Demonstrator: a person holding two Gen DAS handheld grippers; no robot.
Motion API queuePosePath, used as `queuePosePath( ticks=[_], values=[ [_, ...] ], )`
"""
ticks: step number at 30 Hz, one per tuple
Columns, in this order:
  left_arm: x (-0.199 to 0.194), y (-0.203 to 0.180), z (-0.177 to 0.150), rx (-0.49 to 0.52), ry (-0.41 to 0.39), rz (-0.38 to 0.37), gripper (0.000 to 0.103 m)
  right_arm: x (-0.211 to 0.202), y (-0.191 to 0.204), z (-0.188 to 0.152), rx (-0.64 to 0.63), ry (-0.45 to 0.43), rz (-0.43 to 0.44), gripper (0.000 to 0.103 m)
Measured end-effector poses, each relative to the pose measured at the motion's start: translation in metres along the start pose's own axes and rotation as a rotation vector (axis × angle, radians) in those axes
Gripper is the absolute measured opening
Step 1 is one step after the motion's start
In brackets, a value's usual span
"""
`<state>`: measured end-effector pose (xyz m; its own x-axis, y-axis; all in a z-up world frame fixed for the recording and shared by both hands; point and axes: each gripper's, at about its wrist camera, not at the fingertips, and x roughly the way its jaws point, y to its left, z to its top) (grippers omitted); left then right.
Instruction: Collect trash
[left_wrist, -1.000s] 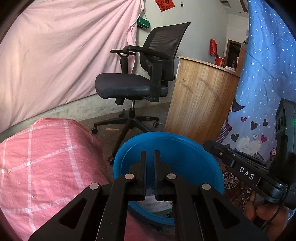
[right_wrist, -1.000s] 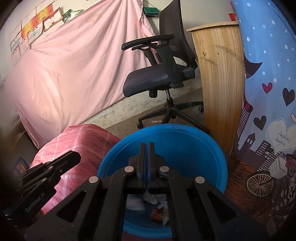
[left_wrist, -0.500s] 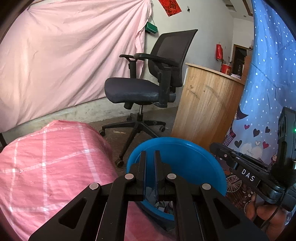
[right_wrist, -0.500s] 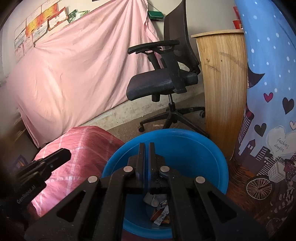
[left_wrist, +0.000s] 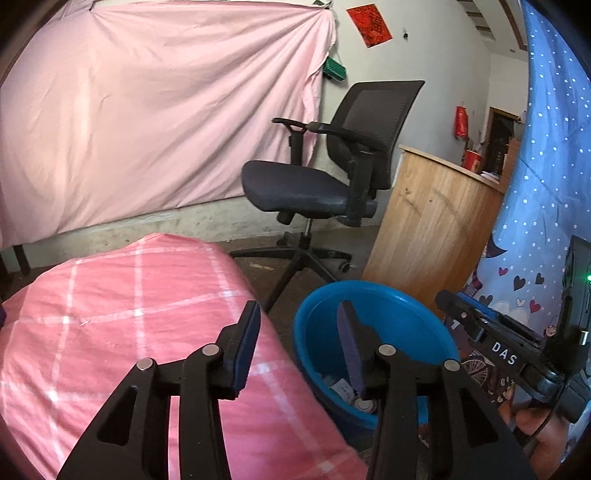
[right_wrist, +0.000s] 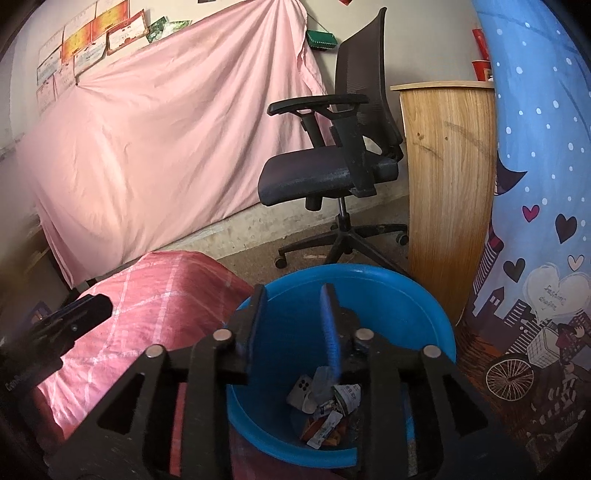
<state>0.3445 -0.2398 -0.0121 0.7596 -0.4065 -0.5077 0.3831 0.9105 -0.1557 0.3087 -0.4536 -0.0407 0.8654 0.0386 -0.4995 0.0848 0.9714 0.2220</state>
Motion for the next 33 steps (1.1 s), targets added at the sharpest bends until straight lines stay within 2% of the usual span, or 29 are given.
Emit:
queuePosePath(
  ticks=[2, 6, 8, 12, 15, 18, 22, 33],
  values=[
    [-0.005, 0.005, -0.002, -0.01, -0.002, 0.014, 0.052, -0.001, 0.0, -0.002, 0.004, 0.002, -0.009, 0.069],
    [-0.014, 0.013, -0.009, -0.032, -0.015, 0.048, 0.069, -0.004, 0.002, -0.006, 0.013, -0.004, -0.029, 0.083],
    [-0.019, 0.02, -0.014, -0.056, -0.021, 0.066, 0.082, -0.007, 0.005, -0.007, 0.017, -0.013, -0.037, 0.091],
    [-0.032, 0.032, -0.021, -0.083, -0.037, 0.087, 0.085, -0.017, 0.011, -0.007, 0.025, -0.043, -0.042, 0.103],
    [-0.042, 0.039, -0.026, -0.08, -0.05, 0.108, 0.088, -0.021, 0.015, -0.008, 0.021, -0.048, -0.038, 0.103],
    [-0.056, 0.046, -0.031, -0.099, -0.082, 0.125, 0.1, -0.028, 0.023, -0.014, 0.007, -0.052, -0.036, 0.103],
    [-0.078, 0.056, -0.039, -0.134, -0.128, 0.136, 0.1, -0.05, 0.041, -0.022, -0.031, -0.098, -0.027, 0.103],
    [-0.137, 0.071, -0.056, -0.106, -0.192, 0.182, 0.101, -0.1, 0.078, -0.042, -0.103, -0.208, -0.024, 0.103]
  ],
)
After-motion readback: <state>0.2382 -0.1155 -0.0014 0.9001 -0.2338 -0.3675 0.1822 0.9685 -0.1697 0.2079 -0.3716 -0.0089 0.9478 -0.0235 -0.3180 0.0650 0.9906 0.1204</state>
